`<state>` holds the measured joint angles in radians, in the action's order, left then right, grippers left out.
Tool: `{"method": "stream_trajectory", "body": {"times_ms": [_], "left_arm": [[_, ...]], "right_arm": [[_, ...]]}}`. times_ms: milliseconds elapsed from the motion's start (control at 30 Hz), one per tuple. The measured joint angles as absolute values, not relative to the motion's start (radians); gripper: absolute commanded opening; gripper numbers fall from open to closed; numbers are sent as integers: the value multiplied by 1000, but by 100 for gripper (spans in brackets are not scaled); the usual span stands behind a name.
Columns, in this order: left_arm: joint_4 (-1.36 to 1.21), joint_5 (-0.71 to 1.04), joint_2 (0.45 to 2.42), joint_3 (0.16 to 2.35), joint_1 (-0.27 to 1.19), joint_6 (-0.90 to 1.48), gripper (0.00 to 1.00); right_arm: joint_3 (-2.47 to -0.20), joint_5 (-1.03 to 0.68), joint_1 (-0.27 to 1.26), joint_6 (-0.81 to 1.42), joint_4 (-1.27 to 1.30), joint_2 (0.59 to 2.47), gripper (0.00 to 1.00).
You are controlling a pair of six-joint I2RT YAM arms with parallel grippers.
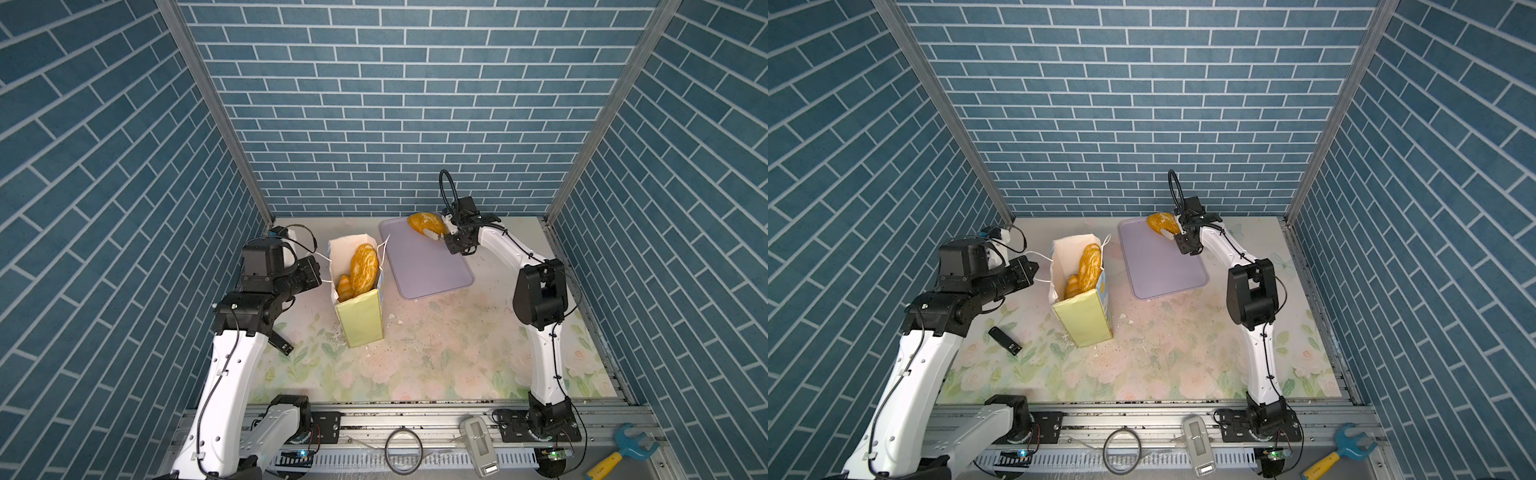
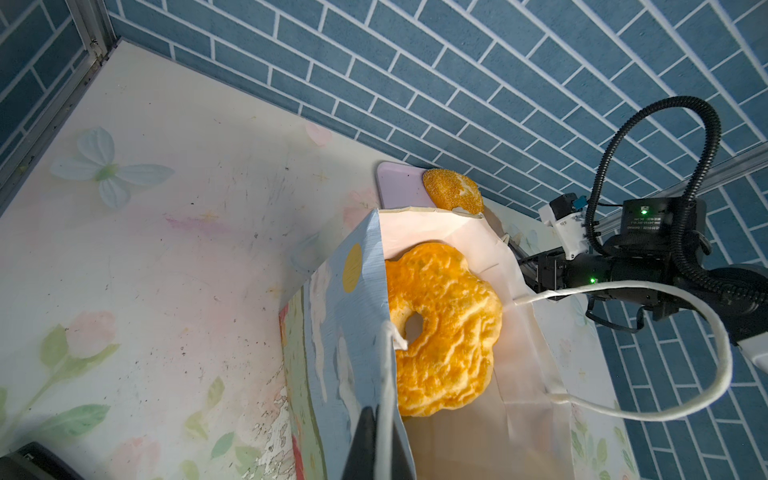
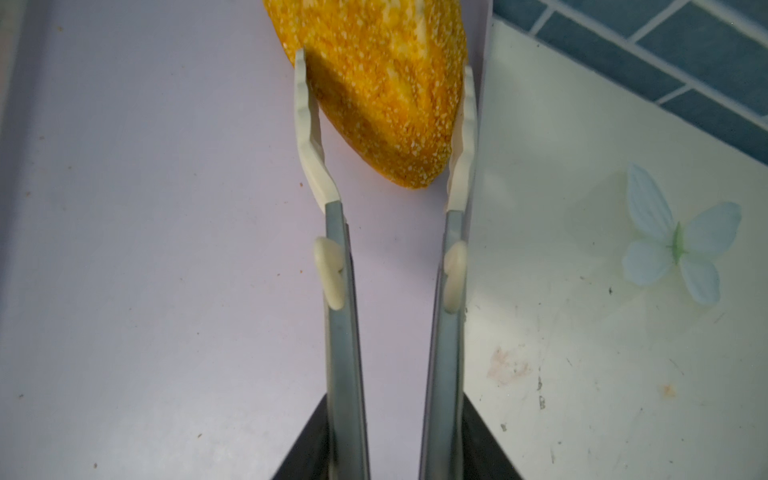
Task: Place the fake bread into the paper bag
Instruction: 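Close the right tongs on the round sugared bun and lift it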
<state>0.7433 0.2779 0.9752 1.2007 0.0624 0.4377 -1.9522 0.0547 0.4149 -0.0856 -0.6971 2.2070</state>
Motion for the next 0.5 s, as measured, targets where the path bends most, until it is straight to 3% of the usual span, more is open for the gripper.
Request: {"method": "stream_trajectory", "body": {"times_ms": [233, 500], "left_arm": [[743, 279, 966, 1200, 62, 437, 0], [742, 282, 965, 1196, 62, 437, 0]], "right_arm": [[-1772, 67, 485, -85, -692, 2026, 42], [-1779, 90, 509, -74, -697, 1977, 49]]}}
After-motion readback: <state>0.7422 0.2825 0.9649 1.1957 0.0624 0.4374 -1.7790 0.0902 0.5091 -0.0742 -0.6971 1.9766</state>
